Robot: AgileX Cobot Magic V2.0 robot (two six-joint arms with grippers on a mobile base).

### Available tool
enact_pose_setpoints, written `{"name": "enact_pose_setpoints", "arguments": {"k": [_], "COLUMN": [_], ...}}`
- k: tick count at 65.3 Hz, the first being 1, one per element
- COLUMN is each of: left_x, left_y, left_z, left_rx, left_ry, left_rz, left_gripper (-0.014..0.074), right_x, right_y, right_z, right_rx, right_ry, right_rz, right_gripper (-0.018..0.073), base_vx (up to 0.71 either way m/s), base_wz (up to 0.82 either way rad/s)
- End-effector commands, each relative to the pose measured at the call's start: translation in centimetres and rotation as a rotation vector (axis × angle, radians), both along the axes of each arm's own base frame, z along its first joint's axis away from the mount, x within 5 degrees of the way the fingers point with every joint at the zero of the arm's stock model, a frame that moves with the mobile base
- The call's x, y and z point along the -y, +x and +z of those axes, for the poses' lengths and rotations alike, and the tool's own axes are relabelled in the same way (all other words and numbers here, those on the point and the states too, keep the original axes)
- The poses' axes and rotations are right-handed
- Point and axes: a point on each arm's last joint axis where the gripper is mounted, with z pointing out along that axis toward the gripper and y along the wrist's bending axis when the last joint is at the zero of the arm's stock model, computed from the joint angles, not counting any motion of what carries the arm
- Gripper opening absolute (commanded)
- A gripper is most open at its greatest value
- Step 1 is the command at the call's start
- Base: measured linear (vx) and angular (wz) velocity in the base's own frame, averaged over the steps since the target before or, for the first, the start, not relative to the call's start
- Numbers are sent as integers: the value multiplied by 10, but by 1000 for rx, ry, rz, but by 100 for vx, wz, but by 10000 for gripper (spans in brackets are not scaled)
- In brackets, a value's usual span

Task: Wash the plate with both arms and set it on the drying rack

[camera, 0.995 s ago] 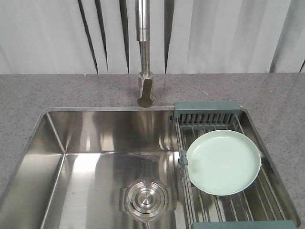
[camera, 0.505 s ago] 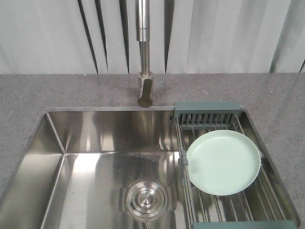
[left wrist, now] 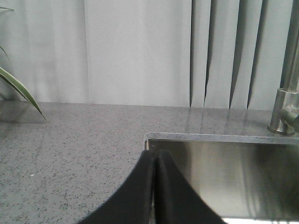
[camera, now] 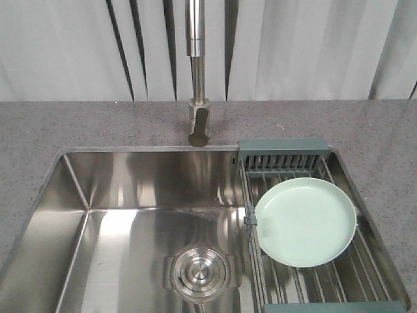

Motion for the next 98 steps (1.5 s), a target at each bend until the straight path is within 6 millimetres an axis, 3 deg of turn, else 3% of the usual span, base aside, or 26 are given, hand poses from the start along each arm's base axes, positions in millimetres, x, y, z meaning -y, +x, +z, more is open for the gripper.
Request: {"name": "enact_pose_setpoints", "arguments": {"k": [1, 98], "left_x": [0, 0], "left_y": [-4, -4], "left_z": [19, 19], "left_rx": [125, 125], "left_ry": [-19, -19], "left_rz": [0, 0], "left_gripper": [-6, -6], "right_x": [1, 1], "right_y": [0, -1], "right_z": [8, 14], "right_rx": [98, 165], "right_ry": [3, 40], "right_rz": [-14, -12], "right_gripper": [-8, -8], "base_vx": [0, 0], "base_wz": [0, 0]}}
